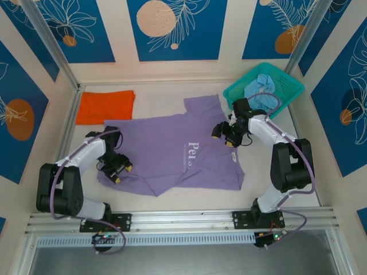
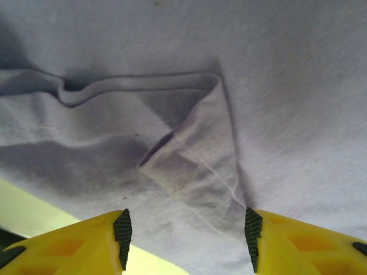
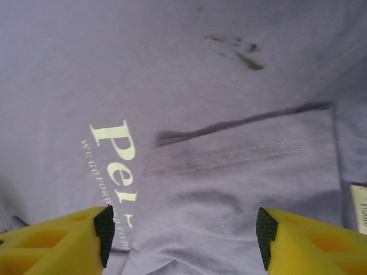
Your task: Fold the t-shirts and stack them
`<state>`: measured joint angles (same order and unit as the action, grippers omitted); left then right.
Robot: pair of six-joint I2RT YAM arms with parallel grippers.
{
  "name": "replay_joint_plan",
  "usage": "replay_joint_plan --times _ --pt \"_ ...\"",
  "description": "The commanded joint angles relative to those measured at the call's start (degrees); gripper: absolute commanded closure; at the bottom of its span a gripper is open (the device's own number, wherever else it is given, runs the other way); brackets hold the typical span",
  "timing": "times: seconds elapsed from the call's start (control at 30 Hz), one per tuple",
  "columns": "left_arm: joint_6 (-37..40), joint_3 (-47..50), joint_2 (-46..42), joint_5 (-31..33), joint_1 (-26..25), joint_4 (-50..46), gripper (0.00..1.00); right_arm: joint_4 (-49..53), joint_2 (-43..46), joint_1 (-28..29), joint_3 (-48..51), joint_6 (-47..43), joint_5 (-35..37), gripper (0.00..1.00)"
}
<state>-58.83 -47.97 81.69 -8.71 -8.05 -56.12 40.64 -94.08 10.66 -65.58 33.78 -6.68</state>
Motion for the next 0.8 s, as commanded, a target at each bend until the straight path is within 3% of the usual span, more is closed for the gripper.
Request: replay_joint_plan --times 0.0,0.17,0.47,0.77 --pt "-1.12 -0.32 1.25 1.56 -0.25 1.9 0.44 2.03 -1.06 -1.19 1.18 1.47 2.67 0.35" --pt "-0.42 -0.9 3.67 2.03 -0.21 3.72 0.45 4.74 -5.99 -2.24 -1.12 2.45 4.77 0.4" --pt "0.95 -1.34 4.97 3.6 -0.19 4.46 0.57 4.98 -12.75 -2.27 -6.91 1.59 10.9 0.45" --pt "2.35 -1.87 6.0 5.46 0.1 4.16 0.51 5.23 -16.23 -2.23 -9.18 1.47 11.47 0.55"
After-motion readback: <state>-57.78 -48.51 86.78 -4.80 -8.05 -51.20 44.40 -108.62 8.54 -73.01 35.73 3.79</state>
